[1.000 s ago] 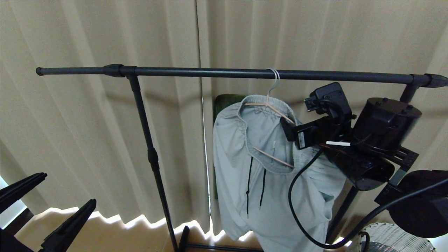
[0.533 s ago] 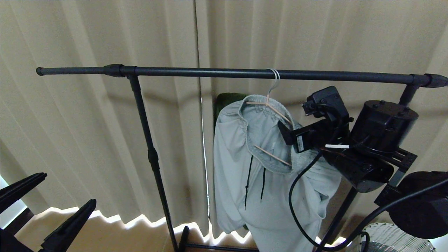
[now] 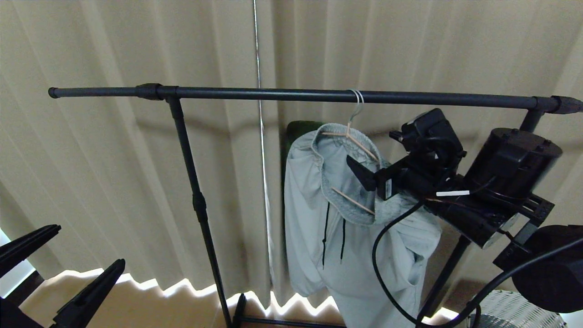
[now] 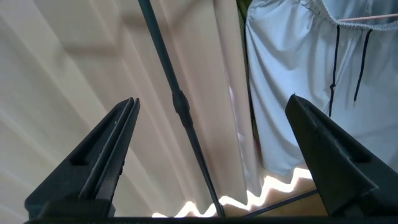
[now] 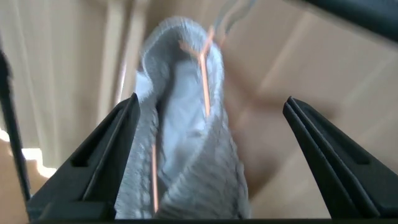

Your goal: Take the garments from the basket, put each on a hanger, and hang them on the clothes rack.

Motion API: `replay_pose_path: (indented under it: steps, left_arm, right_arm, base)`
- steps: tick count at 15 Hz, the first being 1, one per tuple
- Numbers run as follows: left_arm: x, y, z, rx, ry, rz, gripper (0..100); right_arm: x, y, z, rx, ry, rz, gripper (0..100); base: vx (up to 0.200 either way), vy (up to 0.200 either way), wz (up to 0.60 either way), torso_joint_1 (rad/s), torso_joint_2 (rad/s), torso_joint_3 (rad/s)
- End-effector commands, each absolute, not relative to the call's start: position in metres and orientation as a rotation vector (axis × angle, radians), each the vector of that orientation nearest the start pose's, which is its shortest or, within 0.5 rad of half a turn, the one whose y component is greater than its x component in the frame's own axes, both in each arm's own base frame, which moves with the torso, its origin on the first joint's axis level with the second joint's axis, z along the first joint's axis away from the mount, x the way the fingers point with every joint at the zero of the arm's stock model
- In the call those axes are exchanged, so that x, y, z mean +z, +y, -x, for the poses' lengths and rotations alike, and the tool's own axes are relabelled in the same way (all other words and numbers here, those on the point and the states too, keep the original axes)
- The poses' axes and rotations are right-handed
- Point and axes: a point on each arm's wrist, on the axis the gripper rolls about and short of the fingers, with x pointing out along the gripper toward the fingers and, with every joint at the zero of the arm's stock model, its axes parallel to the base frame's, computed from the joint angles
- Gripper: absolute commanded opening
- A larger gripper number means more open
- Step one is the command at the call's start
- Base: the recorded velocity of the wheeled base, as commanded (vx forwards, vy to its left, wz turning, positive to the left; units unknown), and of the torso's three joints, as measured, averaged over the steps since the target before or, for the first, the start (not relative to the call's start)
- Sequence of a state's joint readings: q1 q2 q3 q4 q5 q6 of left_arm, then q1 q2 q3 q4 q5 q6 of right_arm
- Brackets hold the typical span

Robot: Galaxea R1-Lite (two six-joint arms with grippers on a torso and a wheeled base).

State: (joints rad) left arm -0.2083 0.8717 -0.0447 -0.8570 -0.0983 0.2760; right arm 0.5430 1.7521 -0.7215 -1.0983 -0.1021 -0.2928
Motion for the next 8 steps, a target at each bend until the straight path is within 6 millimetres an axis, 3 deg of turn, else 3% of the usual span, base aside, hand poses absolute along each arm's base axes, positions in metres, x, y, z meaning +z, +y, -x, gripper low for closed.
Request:
replay_pose_path:
  steps: [1, 4, 8]
  left_arm:
    - [0.155, -0.019, -0.081, -0.301, -0.073, -0.271, 100]
    - [0.156, -0.019, -0.081, -0.299, -0.072, -0.268, 100]
    - [0.159, -0.018, -0.08, -0.278, -0.091, -0.256, 100]
  right_arm:
    - [0.193, 0.152, -0.256, 0.46, -0.174, 0.255, 100]
    - [0.201, 0.136, -0.234, 0.46, -0.205, 0.247, 100]
    - [0.201, 0.081, -0.198, 0.325, -0.197, 0.252, 100]
  base:
    - [0.0, 0.0, 0.0, 0.0, 0.0, 0.0]
    - [0.0, 0.0, 0.0, 0.0, 0.0, 0.0]
    - [0.0, 0.0, 0.0, 0.0, 0.0, 0.0]
